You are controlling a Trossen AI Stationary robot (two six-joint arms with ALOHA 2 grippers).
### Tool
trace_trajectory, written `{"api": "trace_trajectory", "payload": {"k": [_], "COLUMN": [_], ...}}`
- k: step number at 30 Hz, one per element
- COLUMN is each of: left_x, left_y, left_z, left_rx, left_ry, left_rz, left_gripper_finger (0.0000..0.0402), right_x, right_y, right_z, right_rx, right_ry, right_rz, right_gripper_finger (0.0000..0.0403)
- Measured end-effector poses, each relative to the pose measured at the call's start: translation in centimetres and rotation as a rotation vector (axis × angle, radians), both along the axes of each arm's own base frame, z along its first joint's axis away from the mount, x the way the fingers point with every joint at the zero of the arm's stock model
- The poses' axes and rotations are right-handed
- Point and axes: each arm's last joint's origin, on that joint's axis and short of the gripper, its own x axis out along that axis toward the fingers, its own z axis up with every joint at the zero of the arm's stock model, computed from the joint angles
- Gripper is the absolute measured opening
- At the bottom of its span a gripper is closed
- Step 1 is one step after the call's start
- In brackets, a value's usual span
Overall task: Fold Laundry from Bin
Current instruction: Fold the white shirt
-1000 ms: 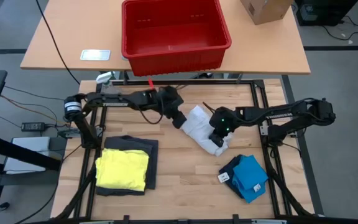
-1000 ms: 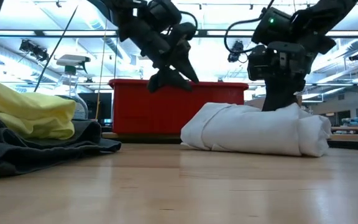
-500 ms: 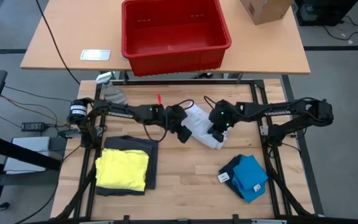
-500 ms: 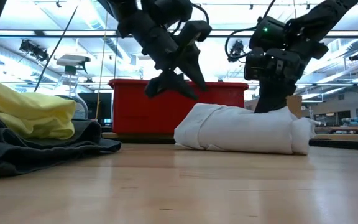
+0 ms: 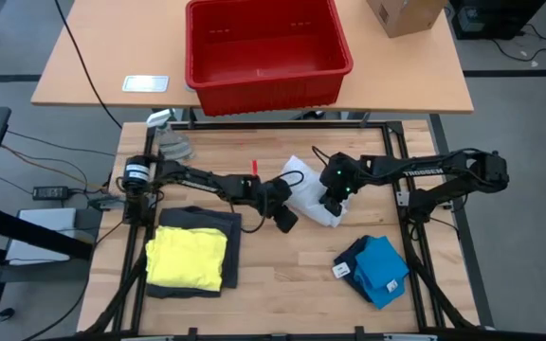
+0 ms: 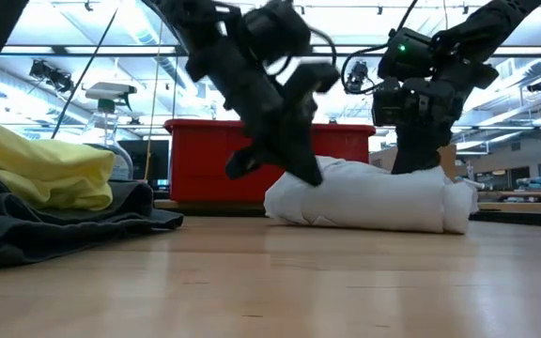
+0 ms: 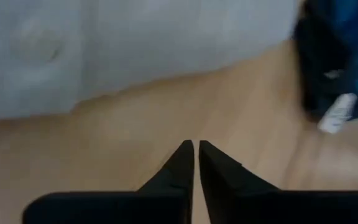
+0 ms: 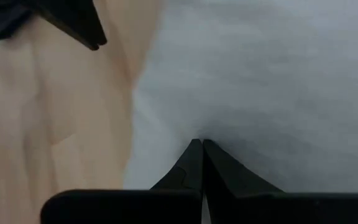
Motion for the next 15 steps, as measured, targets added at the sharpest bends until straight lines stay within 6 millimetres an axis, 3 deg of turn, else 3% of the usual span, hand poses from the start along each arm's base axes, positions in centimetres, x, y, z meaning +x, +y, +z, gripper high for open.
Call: {"api": "trace_trajectory", "payload": {"k": [5,9,15], "left_x": [-0.2,-0.4,-0.7], "left_y": [1.3,2.7,5.6], "left_z": [-1.6,-1.5,-1.5], "left_rx": [-0.008,0.034,0.121], "left_ry": [0.077,0.084,0.082], "left_rz": [0.025,0.005,-0.039], "left_gripper_finger": [0.0006,0.0003,0.0004], "right_x": [-0.7,-1.4,-0.8], "right_y": [0.6,1.7,4.6], "right_z": [-1.3,-2.5,-2.8], "right_rx": [0.019,0.072,0.248], "right_ry": [0.080,0.136,0.088], "right_rz": [-0.139,-0.216,-0.161], "right_gripper_finger": [0.0010,0.0010,0.0009]}}
